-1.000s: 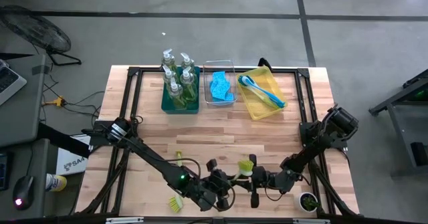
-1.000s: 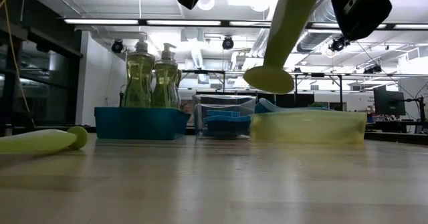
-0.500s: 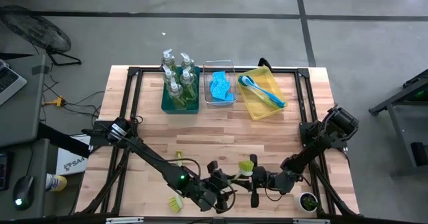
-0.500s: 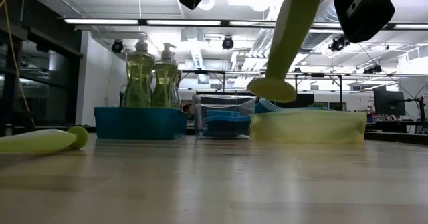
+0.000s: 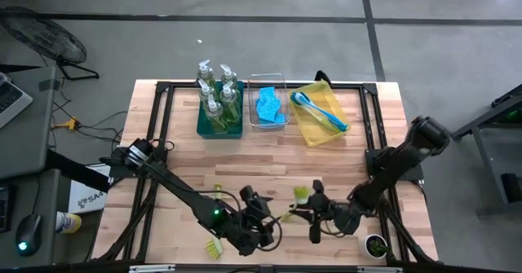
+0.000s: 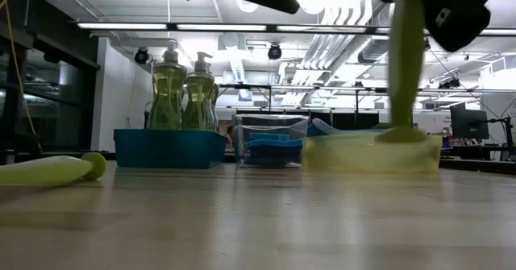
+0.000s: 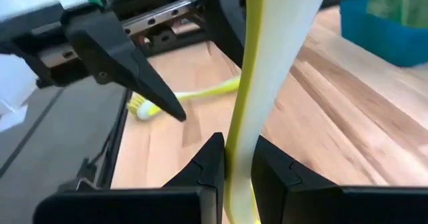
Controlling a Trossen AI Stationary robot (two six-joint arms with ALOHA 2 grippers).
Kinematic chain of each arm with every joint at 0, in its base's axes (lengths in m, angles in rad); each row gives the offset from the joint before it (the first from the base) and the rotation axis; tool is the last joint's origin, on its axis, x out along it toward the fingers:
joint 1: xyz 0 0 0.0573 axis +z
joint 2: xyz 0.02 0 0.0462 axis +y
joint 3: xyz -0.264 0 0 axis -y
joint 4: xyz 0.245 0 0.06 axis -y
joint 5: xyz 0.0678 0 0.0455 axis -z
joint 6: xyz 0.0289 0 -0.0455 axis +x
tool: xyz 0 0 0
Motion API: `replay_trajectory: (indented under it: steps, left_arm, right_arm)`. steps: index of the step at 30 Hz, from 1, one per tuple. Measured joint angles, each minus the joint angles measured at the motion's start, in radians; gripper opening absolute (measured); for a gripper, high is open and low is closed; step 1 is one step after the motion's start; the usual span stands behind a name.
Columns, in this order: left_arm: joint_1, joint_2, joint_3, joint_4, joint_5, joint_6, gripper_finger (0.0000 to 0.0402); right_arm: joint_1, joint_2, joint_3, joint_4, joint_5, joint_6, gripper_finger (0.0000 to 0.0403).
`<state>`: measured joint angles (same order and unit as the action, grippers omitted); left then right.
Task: Pick & Place Kitchen Sink Supplies
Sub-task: Put the yellow dish brush into the yellow bin
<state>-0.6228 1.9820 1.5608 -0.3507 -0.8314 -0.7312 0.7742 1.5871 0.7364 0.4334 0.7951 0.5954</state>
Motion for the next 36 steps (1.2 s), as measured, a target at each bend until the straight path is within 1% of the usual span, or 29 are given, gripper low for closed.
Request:
replay_trajectory:
  steps: [5, 10, 12, 16, 21, 26, 31, 33, 36]
  left_arm:
    - [0.0, 0.0, 0.0, -0.02, -0.091, 0.027, 0.0291]
    - [0.016, 0.0, 0.0, -0.006, -0.179, 0.082, 0.0291]
    - [0.027, 0.0, 0.0, -0.006, -0.193, 0.11, 0.0291]
    - [0.071, 0.0, 0.0, -0.005, -0.183, 0.152, 0.0291]
    - [0.145, 0.0, 0.0, 0.042, -0.075, 0.256, 0.0291]
    - [0.235, 0.0, -0.002, 0.205, 0.072, 0.427, 0.0291]
    - [0.331, 0.002, -0.08, 0.505, 0.266, 0.573, 0.0291]
    - [0.367, 0.002, -0.121, 0.625, 0.35, 0.597, 0.0291]
    - [0.41, 0.002, -0.194, 0.78, 0.447, 0.601, 0.0291]
  right_arm:
    - [-0.016, -0.184, 0.0, -0.32, -0.028, 0.082, 0.004]
    - [-0.053, -0.389, 0.0, -0.582, -0.075, 0.126, 0.004]
    - [-0.077, -0.466, 0.0, -0.673, -0.09, 0.138, 0.004]
    - [-0.149, -0.609, 0.001, -0.826, -0.134, 0.141, 0.004]
    - [-0.284, -0.746, 0.001, -0.984, -0.204, 0.123, 0.004]
    - [-0.448, -0.821, 0.001, -1.051, -0.292, 0.04, 0.004]
    - [-0.628, -0.839, 0.001, -1.089, -0.4, -0.068, 0.004]
    - [-0.705, -0.839, 0.002, -1.104, -0.452, -0.122, 0.004]
    - [-0.828, -0.836, 0.002, -1.124, -0.499, -0.2, 0.004]
